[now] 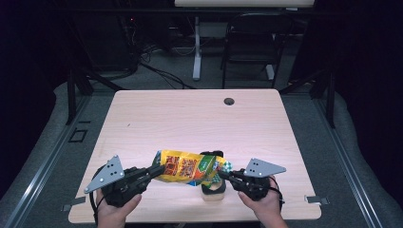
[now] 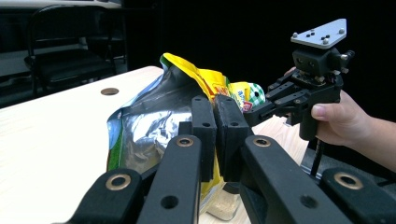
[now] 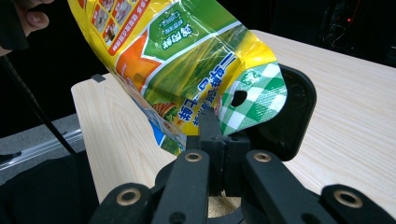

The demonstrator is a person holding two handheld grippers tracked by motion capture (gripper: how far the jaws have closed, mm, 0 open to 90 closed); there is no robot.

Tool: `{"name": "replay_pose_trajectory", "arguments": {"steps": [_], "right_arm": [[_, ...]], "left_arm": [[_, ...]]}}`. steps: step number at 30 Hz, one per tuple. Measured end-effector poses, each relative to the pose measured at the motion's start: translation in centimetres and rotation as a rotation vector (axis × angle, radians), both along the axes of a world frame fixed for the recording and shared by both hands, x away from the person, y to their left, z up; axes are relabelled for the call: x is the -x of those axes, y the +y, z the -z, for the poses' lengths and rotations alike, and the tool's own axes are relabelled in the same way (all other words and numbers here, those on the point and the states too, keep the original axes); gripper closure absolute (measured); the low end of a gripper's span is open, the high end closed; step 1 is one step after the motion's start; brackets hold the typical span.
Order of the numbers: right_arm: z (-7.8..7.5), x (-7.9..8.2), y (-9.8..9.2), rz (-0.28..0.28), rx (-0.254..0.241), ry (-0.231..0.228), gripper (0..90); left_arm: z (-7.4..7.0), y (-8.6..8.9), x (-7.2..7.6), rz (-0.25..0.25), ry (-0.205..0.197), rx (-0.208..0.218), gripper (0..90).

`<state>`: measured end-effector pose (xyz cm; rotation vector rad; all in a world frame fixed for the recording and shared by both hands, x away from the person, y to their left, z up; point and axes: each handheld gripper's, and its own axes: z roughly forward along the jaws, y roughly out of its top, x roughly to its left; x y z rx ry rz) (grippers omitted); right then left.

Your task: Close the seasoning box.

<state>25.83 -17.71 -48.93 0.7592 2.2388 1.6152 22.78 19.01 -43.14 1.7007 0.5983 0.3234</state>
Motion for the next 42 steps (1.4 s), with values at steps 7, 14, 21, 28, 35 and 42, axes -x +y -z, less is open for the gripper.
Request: {"name": "replay_pose_trajectory", "arguments": {"steps": [7,14,21,28,35,42], "right_arm": [[0.14,-0.08,0.04,-0.001,-0.002,0.008,89.8],[0.20,-0.29,0.16,0.012,0.000,0.006,89.7],[0.07,-0.40,0.10,0.022,0.004,0.001,89.8],[-0.04,-0.42,-0.29,0.029,0.006,-0.001,89.7],[-0.10,-0.16,-0.44,0.026,0.005,-0.004,89.7],[-0.21,0.10,-0.68,0.032,0.000,-0.007,89.7]], "left_arm": [[0.07,-0.17,0.02,-0.009,-0.003,-0.001,87.6],[0.02,-0.33,0.06,0.006,-0.002,-0.001,87.5],[0.14,-0.36,-0.01,0.005,0.000,-0.001,87.6],[0.35,-0.48,-0.11,0.009,0.006,-0.007,87.6],[0.25,-0.52,-0.12,0.009,0.001,-0.006,87.6],[0.19,-0.62,-0.21,0.019,-0.002,-0.004,87.6]]}}
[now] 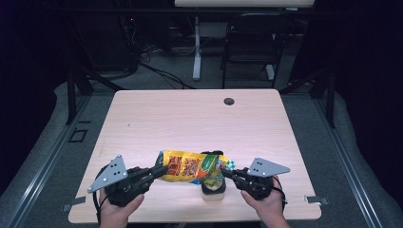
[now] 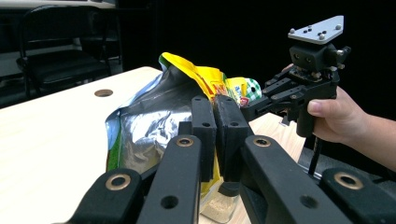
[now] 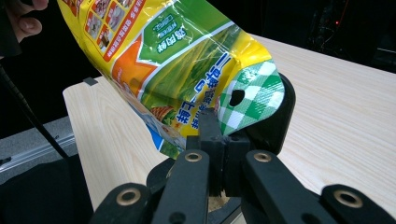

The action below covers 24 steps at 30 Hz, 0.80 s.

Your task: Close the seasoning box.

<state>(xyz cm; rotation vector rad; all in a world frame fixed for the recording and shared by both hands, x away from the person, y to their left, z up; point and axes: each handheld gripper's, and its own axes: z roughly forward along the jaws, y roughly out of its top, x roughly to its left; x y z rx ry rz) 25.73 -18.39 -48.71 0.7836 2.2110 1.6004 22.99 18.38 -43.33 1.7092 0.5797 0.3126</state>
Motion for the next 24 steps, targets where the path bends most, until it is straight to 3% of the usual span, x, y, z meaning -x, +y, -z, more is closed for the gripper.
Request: {"name": "replay_pose_trajectory", "arguments": {"steps": [24], "right_arm": [[0.36,-0.06,-0.18,0.000,-0.004,0.011,89.7]], "left_arm": [[0.10,-0.23,-0.07,0.008,0.005,-0.001,87.5]]}}
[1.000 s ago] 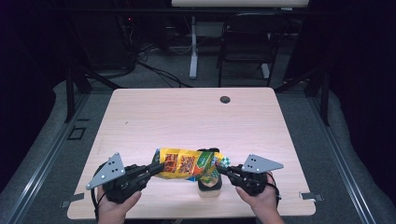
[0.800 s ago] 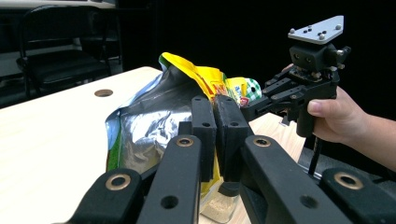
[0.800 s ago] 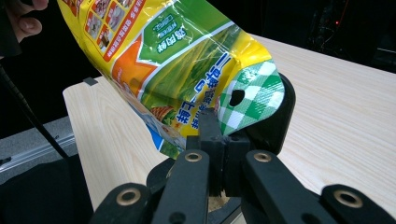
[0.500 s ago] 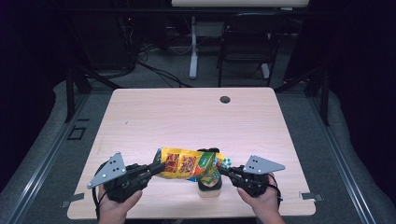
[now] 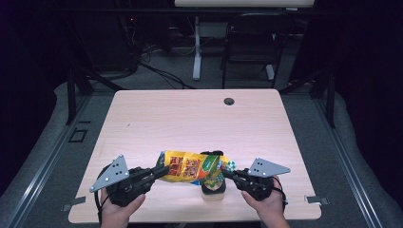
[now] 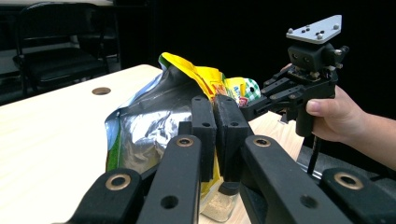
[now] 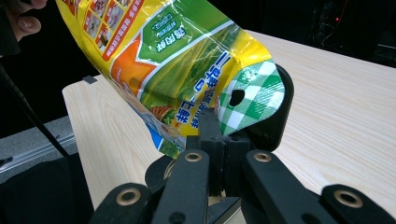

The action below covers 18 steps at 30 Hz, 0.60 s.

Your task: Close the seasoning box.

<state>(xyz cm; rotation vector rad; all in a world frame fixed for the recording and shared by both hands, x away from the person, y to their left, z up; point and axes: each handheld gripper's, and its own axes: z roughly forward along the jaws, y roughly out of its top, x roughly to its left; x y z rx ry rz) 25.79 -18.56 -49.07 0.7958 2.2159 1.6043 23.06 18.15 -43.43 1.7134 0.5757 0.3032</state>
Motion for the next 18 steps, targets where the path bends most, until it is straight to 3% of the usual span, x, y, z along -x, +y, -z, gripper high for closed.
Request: {"name": "replay_pose_trajectory", "arguments": {"steps": [18], "right_arm": [[0.06,-0.10,-0.04,-0.003,-0.002,0.005,89.6]], "left_arm": [[0.01,0.01,0.06,0.001,0.002,-0.001,87.5]]}}
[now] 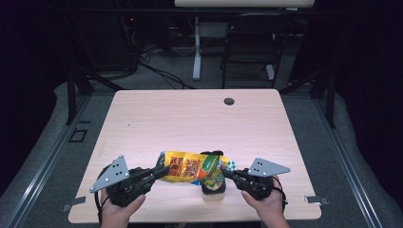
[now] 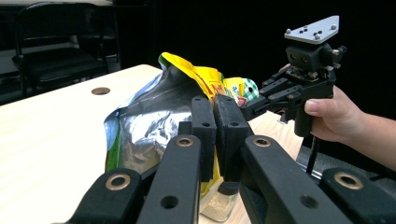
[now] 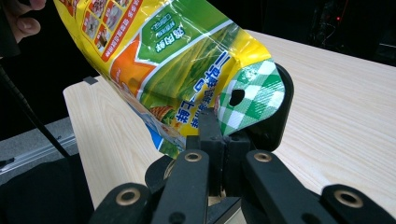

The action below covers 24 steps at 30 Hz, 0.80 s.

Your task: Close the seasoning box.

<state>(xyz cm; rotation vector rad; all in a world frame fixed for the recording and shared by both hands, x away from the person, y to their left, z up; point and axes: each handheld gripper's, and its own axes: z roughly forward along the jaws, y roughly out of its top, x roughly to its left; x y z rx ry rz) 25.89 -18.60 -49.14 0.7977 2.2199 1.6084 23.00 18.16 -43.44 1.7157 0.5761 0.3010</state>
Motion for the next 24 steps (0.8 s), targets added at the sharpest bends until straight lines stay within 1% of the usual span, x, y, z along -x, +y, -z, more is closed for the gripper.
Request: {"name": "replay_pose_trajectory", "arguments": {"steps": [8,12,15,24], "right_arm": [[0.04,-0.02,0.07,-0.001,-0.004,0.001,89.6],[0.07,-0.04,0.05,0.000,-0.004,0.003,89.6],[0.11,-0.06,0.07,-0.001,-0.009,0.004,89.5],[0.21,-0.12,-0.01,-0.002,-0.003,0.009,89.4]], "left_arm": [[-0.02,-0.01,0.02,0.001,-0.004,0.006,87.5],[-0.06,0.03,0.02,0.001,-0.001,-0.001,87.5],[-0.04,0.01,0.02,0.001,-0.001,0.001,87.5],[0.04,-0.01,0.02,0.001,-0.001,0.005,87.5]]}}
